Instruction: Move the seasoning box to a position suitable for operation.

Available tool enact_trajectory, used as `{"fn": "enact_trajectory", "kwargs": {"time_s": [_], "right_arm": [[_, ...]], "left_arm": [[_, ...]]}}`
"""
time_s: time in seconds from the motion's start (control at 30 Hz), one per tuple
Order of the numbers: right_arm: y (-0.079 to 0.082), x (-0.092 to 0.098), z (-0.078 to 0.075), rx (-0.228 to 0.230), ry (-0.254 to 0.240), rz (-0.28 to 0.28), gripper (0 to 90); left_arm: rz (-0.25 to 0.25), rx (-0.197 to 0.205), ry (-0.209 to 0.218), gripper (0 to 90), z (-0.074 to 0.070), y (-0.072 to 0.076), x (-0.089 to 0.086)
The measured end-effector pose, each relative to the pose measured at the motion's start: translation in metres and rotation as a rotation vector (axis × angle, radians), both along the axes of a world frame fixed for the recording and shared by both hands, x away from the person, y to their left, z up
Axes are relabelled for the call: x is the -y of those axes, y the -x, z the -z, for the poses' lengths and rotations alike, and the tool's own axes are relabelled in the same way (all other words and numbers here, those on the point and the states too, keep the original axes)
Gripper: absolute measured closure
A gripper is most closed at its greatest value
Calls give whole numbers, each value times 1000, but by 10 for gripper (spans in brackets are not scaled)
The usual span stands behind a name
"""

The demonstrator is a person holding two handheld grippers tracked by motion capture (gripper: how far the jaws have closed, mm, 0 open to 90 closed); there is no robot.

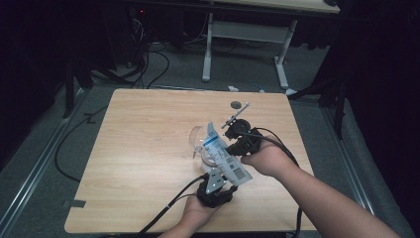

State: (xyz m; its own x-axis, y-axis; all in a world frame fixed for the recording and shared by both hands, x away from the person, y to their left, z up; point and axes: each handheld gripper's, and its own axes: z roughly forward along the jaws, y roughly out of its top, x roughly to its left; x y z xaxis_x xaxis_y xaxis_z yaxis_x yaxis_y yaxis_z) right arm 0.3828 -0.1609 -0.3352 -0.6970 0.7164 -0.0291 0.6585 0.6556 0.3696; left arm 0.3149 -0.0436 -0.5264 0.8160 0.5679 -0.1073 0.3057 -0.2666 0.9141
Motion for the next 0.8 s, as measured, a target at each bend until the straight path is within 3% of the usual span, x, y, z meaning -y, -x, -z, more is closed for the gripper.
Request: {"fn": "enact_trajectory", "kwargs": {"time_s": [0.13,0.43,0.8], "right_arm": [[0,0,0,-1,-7,8,897],[-1,5,-3,4,-7,9,898],[1,7,-4,6,-10,15,897]], "left_arm": [[1,28,-12,514,0,2,-1],[14,29,-16,472,1,7,-8],[-27,35,-10,471,-2,9,-40]]}}
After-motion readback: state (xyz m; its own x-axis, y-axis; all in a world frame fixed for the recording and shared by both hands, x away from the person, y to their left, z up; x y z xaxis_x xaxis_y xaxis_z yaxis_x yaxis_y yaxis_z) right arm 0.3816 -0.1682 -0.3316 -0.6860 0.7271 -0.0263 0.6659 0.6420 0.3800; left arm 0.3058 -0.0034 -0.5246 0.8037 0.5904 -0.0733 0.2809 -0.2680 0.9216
